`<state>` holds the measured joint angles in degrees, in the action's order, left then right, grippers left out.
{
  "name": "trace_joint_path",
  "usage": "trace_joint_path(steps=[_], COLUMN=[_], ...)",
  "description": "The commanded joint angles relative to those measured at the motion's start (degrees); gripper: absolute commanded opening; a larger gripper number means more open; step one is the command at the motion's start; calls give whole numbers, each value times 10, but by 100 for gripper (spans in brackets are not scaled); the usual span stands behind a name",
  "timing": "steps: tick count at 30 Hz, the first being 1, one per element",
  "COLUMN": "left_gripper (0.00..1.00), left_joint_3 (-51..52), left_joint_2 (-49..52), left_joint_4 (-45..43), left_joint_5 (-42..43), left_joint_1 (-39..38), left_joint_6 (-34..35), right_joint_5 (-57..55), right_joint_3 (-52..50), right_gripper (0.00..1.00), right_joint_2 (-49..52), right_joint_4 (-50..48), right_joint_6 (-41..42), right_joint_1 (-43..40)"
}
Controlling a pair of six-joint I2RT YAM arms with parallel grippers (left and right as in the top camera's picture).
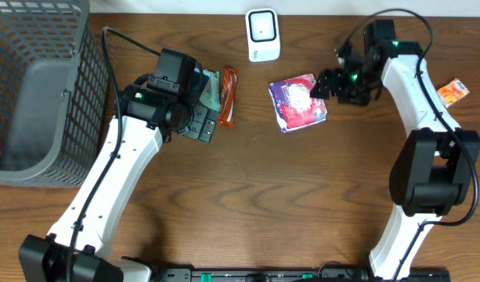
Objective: Scan the item barcode
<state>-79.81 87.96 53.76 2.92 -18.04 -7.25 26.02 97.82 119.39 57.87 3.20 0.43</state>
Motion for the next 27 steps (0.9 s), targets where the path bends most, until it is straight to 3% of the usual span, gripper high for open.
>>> trace_joint_path(steps=[1,7,9,11,12,13,19,21,24,27], left_gripper=[98,98,98,98,98,98,98,98,98,98], left_joint_3=[-7,-7,-7,-7,-7,-7,-7,-7,-7,-7], left_joint_2=[1,1,1,1,1,1,1,1,1,1], left_joint_4=[2,2,2,2,2,2,2,2,2,2], left_joint_5=[3,3,3,3,3,3,3,3,3,3], left_joint_1=[2,2,2,2,2,2,2,2,2,2], left_joint_6=[7,7,7,7,7,7,7,7,7,7], right_joint_5=[77,112,119,134,138,145,297,329,325,252], right_joint_3=[-65,-163,-184,-195,-196,-195,-179,-172,-164,-164], right_gripper=[83,75,52,17,5,1,1,1,1,1], right_joint_2=[-9,-9,-9,-9,-9,-9,-9,-9,-9,-9], right_joint_4=[-47,-153,-175,-190,-194,-202,-306,-373,-487,-582], right_joint_6=[-17,-2,0,3,14,36,158,235,335,402], right_joint_1=[-3,2,4,9,12,14,19,24,37,54])
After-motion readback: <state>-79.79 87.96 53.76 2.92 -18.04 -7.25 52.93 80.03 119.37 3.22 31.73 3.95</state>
